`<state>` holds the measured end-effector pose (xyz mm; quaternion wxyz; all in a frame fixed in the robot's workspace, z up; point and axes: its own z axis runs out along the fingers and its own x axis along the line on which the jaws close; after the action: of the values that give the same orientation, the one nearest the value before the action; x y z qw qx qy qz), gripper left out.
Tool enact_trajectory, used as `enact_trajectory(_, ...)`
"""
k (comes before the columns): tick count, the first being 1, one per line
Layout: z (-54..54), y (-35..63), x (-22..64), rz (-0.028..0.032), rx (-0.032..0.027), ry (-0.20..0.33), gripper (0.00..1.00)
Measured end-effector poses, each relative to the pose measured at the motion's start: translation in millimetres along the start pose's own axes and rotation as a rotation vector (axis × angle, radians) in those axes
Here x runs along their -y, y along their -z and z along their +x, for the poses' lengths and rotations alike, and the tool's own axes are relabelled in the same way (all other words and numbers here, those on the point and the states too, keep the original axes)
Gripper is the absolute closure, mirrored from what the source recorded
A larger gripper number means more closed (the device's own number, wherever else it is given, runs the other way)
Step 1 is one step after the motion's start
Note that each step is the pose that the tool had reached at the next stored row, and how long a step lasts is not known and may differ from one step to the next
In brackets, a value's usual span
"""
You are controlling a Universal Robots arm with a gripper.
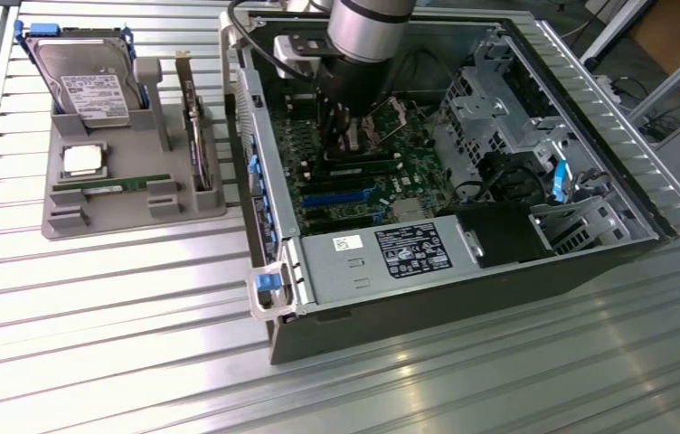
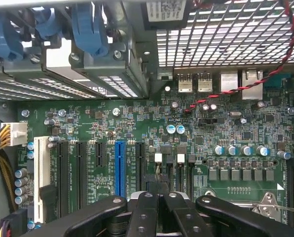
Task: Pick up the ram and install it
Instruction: 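Press down the ram until it locks into place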
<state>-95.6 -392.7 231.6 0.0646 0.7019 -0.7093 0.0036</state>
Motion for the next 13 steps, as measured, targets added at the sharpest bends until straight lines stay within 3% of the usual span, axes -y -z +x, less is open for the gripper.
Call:
enact_trajectory(4, -0.2, -0.5, 0.1, 0.0011, 0.0010, 0.000, 0.90)
enact_trajectory(6, 1.0, 11.0, -0.9, 0.0024, 0.0003, 0.000, 0.90)
enact_trajectory(7, 1.1, 11.5, -1.0, 0.0027, 0.0007, 0.000, 0.90)
enact_trajectory(13, 2.8, 4.9, -1.0, 0.0007, 0.0034, 0.000, 0.90)
